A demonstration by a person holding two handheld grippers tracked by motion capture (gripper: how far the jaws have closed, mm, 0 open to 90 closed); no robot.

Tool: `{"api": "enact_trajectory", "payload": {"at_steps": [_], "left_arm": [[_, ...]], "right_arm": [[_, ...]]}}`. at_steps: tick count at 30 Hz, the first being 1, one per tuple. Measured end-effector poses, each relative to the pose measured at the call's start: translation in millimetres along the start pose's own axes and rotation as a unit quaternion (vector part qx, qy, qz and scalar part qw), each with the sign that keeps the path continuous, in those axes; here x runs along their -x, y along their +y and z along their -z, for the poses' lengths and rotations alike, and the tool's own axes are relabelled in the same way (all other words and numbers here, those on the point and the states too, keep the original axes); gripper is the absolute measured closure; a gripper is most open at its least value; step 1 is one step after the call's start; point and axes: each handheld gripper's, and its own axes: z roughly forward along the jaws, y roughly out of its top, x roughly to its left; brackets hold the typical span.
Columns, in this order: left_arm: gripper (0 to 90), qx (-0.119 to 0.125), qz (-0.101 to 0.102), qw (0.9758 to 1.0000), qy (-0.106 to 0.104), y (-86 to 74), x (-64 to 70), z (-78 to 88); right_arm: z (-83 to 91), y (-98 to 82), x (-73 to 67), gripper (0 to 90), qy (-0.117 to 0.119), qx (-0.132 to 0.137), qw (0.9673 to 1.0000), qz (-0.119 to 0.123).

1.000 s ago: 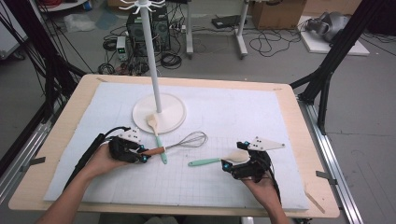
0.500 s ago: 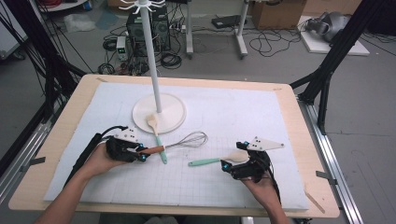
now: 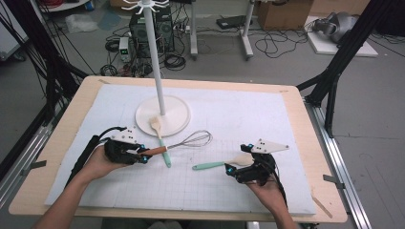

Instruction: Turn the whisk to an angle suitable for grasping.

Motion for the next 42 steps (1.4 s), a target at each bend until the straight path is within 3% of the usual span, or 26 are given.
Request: {"api": "enact_trajectory", "payload": {"at_steps": [21,42], "left_arm": [[73.0,-0.020,0.001,0.9998,0.000,-2.0,-2.9,-7.4],[73.0,-0.015,0.012,0.9998,-0.005,-4.1,-7.5,-7.1]], "right_arm": [[0.3,0.0,1.0,0.1,0.000,0.000,1.0000,-0.005],[-4.9,1.1,5.5,0.1,-0.002,-0.002,1.0000,-0.009]]}}
